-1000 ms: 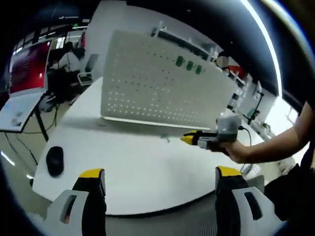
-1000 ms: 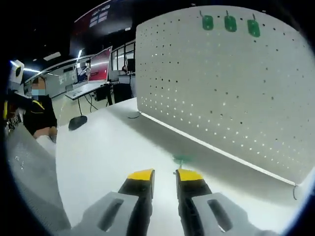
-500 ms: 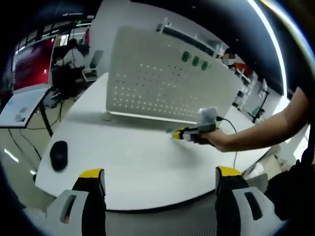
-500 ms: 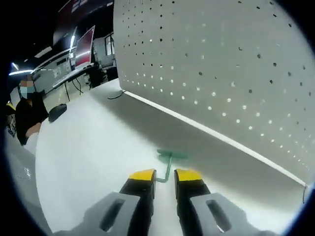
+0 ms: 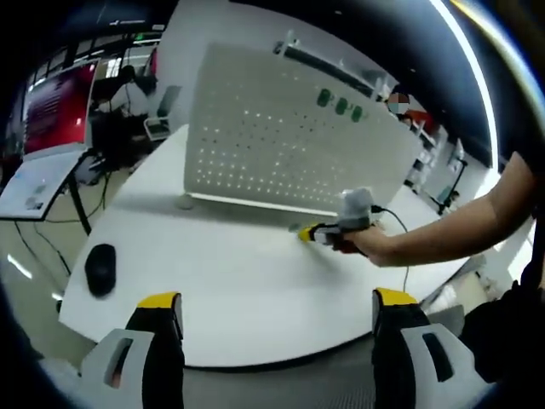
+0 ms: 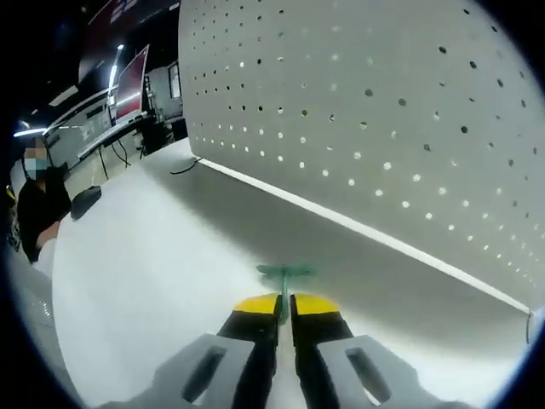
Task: Insert the hook assembly into the mounting plate slot until the hook locks in place.
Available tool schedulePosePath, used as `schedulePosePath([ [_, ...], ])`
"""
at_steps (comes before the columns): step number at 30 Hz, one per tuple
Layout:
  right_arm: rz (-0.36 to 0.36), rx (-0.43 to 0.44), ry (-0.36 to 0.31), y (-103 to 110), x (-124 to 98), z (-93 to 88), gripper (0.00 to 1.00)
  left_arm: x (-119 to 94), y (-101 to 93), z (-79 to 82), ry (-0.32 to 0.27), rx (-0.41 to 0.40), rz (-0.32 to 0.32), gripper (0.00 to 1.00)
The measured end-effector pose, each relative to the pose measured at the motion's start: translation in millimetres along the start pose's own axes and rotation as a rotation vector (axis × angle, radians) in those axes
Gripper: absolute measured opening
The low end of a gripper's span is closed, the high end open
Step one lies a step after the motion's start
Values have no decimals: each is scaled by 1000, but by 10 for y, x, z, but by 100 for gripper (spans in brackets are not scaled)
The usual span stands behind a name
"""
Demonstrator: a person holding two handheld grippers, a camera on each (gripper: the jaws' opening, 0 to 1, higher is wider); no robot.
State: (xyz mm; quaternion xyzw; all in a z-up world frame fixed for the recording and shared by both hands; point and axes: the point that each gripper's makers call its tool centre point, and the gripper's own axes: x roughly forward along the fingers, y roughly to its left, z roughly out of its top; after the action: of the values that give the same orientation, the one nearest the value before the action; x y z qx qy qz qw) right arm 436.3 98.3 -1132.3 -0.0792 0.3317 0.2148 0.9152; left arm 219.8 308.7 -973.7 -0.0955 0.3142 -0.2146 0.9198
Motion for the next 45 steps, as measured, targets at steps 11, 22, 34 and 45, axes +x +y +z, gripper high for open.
schedulePosePath([
  [11, -6, 52, 0, -10, -59, 9, 0, -76, 7, 55, -20, 17, 9, 94],
  [22, -23, 101, -28, -120, -235, 103, 0, -107, -47, 119, -34, 45, -8, 93],
  [34, -14, 130, -104, -103, -525, 409, 0, -198, -81, 172, -70, 69, -13, 93],
  [45, -2, 231, -159, 53, -808, 568, 0, -309, -133, 110, -79, 90, -31, 93],
])
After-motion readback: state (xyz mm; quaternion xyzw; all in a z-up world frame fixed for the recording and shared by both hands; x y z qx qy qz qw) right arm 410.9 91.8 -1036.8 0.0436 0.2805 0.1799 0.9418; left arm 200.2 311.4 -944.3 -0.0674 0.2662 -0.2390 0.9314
